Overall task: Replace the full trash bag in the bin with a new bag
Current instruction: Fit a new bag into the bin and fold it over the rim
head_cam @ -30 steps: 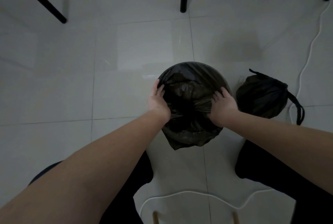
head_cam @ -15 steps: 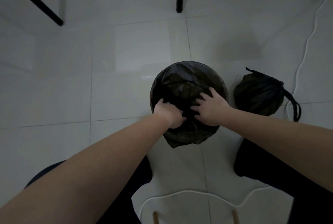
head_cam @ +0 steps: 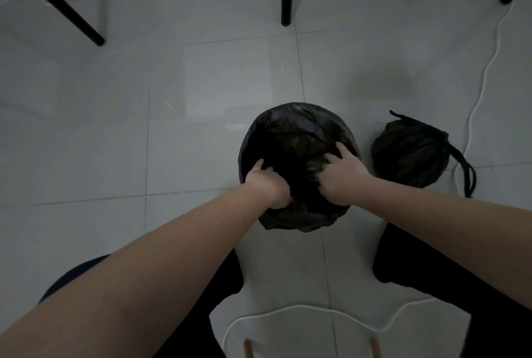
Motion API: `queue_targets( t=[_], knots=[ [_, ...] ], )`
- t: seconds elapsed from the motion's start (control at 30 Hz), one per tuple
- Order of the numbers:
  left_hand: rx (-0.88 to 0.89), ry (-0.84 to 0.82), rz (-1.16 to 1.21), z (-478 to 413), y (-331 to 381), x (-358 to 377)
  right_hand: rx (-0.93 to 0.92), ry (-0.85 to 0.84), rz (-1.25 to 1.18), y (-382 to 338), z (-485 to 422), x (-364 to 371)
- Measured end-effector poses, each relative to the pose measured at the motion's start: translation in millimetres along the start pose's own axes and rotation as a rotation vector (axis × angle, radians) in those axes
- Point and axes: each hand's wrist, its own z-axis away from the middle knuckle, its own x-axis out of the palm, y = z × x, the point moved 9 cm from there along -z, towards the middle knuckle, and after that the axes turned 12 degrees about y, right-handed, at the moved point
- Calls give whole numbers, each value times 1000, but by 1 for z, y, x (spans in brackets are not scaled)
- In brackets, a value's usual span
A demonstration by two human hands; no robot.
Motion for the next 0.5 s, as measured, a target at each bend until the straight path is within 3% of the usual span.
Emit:
queue_targets(
  t=[0.13,0.2,0.3,0.37,0.43,0.5],
  knots=[
    [-82,-23,-282,12,-23,3,12,-325,0,-3,20,35],
    [-66,-8,-409,14,-29,-5,-13,-377,-139,-13,22,33],
    [-66,194,-374,12,-23,-33,-92,-130,-382,-20,11,-1],
    [-39,253,-250,9,-12,-38,-97,136,-340,-7,4,-25],
    [-14,177,-121,7,-4,-27,-89,300,-169,2,0,-35],
    [-36,55,-154,8,-7,-10,-55,225,5,9,-1,-20]
  ],
)
